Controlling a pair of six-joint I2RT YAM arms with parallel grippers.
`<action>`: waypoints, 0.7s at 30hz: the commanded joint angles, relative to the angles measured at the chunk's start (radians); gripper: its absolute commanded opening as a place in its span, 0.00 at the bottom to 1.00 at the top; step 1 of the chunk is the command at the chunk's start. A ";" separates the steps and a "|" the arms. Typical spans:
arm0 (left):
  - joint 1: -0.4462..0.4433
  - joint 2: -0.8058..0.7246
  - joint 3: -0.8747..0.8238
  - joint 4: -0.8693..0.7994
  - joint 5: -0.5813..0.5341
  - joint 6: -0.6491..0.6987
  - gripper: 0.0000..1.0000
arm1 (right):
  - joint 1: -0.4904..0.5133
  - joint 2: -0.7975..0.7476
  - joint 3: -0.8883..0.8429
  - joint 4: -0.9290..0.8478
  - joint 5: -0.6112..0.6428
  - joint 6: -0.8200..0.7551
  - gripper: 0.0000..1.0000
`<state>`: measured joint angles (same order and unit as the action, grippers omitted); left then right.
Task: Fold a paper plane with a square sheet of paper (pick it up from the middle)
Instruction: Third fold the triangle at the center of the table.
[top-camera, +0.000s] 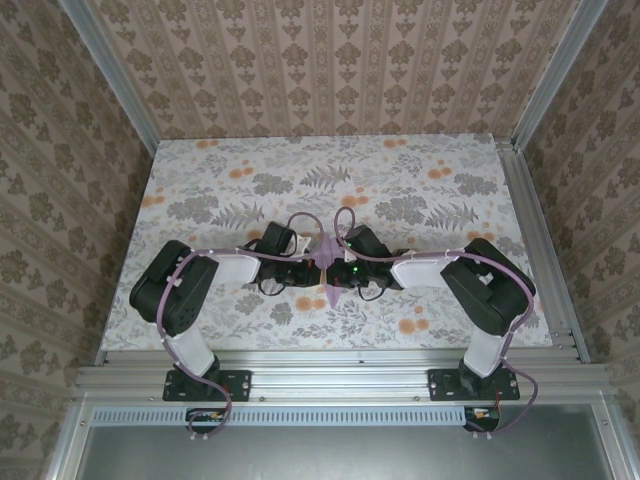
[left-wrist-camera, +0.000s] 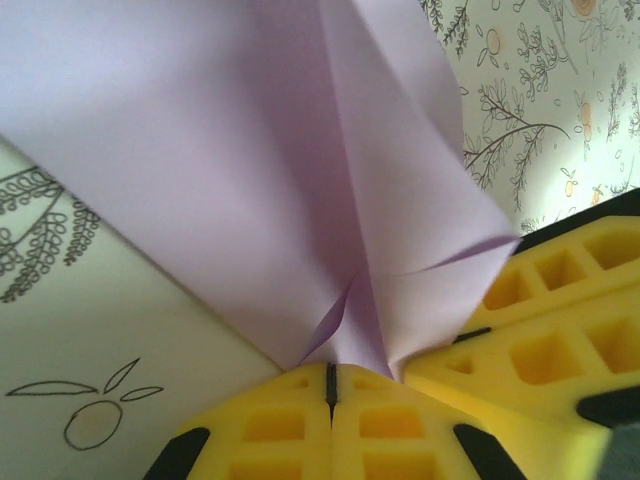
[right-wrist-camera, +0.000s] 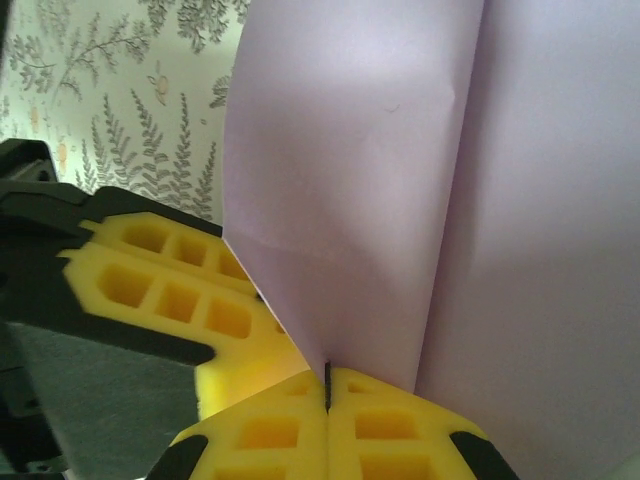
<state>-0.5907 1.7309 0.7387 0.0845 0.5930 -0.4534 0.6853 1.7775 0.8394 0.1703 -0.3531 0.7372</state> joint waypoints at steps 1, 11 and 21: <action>-0.003 0.042 -0.022 0.007 -0.004 0.007 0.00 | -0.003 -0.027 -0.013 0.008 -0.025 0.009 0.01; -0.001 0.036 -0.020 0.003 -0.004 0.007 0.00 | -0.003 0.028 0.002 0.028 -0.044 0.022 0.02; -0.001 0.036 -0.022 0.008 0.003 0.002 0.00 | -0.003 0.064 0.002 0.032 -0.044 0.024 0.03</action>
<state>-0.5873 1.7336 0.7387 0.0868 0.6029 -0.4534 0.6834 1.8198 0.8394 0.1848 -0.3756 0.7452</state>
